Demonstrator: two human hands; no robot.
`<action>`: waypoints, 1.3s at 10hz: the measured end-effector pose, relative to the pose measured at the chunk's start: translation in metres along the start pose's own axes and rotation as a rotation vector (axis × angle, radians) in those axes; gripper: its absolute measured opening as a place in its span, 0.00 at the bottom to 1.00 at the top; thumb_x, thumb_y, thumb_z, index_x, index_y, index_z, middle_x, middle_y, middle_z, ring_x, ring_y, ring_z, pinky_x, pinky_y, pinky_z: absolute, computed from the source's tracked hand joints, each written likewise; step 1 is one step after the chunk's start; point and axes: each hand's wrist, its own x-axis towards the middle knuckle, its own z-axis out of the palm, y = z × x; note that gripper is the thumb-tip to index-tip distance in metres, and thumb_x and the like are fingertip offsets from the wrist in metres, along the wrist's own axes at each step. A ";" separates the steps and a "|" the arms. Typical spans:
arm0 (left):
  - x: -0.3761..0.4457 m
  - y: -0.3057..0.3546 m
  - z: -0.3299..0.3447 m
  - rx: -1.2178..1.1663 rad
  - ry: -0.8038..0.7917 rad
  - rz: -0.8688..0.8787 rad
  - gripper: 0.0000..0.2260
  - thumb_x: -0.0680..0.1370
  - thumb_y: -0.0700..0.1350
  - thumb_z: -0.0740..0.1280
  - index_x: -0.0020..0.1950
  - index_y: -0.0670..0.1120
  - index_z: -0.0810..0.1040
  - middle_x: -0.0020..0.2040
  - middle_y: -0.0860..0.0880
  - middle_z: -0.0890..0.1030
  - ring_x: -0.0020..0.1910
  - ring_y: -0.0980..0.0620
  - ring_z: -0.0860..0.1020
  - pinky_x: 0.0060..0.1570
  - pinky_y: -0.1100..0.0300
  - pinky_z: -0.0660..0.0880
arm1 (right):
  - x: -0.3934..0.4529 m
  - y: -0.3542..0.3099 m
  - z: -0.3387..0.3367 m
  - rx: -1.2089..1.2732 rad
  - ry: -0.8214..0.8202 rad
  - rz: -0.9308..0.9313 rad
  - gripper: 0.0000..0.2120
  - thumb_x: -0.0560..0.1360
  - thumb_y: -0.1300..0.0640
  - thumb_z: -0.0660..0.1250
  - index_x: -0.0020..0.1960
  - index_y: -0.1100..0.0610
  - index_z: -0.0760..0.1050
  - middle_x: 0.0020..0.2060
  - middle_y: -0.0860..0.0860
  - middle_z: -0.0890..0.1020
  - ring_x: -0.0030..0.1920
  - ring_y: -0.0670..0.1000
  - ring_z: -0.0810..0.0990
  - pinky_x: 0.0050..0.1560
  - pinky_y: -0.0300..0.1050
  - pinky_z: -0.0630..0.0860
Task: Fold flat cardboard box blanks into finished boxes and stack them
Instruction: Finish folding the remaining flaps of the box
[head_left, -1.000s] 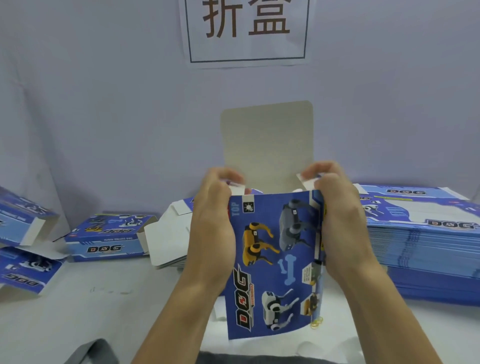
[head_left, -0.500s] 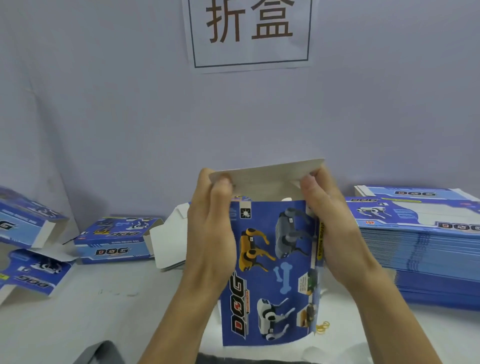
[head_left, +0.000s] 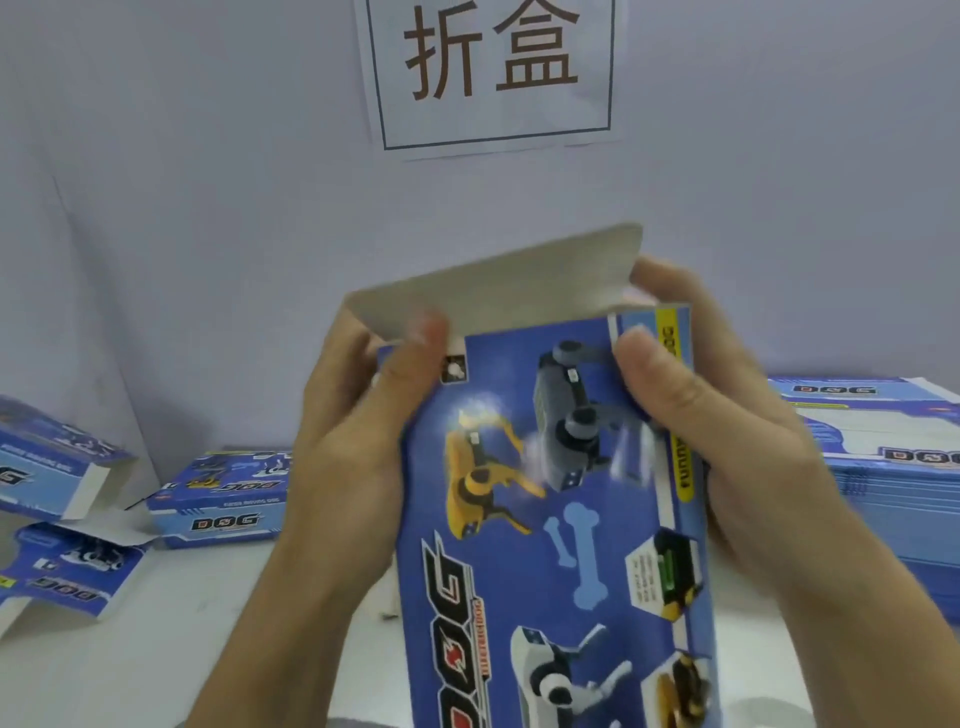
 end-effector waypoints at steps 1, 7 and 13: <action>0.012 -0.004 -0.014 0.000 0.080 -0.105 0.15 0.79 0.60 0.68 0.55 0.50 0.80 0.62 0.32 0.77 0.62 0.29 0.75 0.63 0.29 0.70 | -0.001 -0.016 0.014 -0.110 0.121 -0.166 0.15 0.77 0.43 0.67 0.60 0.49 0.77 0.56 0.57 0.82 0.41 0.55 0.87 0.35 0.46 0.82; -0.001 -0.036 -0.018 0.103 -0.076 -0.537 0.09 0.82 0.41 0.63 0.45 0.41 0.80 0.20 0.55 0.75 0.17 0.60 0.72 0.19 0.71 0.66 | -0.004 0.087 -0.032 -0.181 0.109 0.717 0.17 0.78 0.38 0.64 0.54 0.48 0.84 0.50 0.52 0.85 0.48 0.49 0.83 0.46 0.44 0.77; 0.002 -0.035 -0.030 0.051 -0.186 -0.463 0.15 0.70 0.44 0.70 0.57 0.51 0.83 0.44 0.44 0.87 0.37 0.48 0.86 0.31 0.61 0.80 | -0.007 0.080 -0.022 -0.122 0.253 0.174 0.09 0.72 0.53 0.72 0.50 0.43 0.85 0.45 0.46 0.87 0.44 0.52 0.87 0.38 0.43 0.83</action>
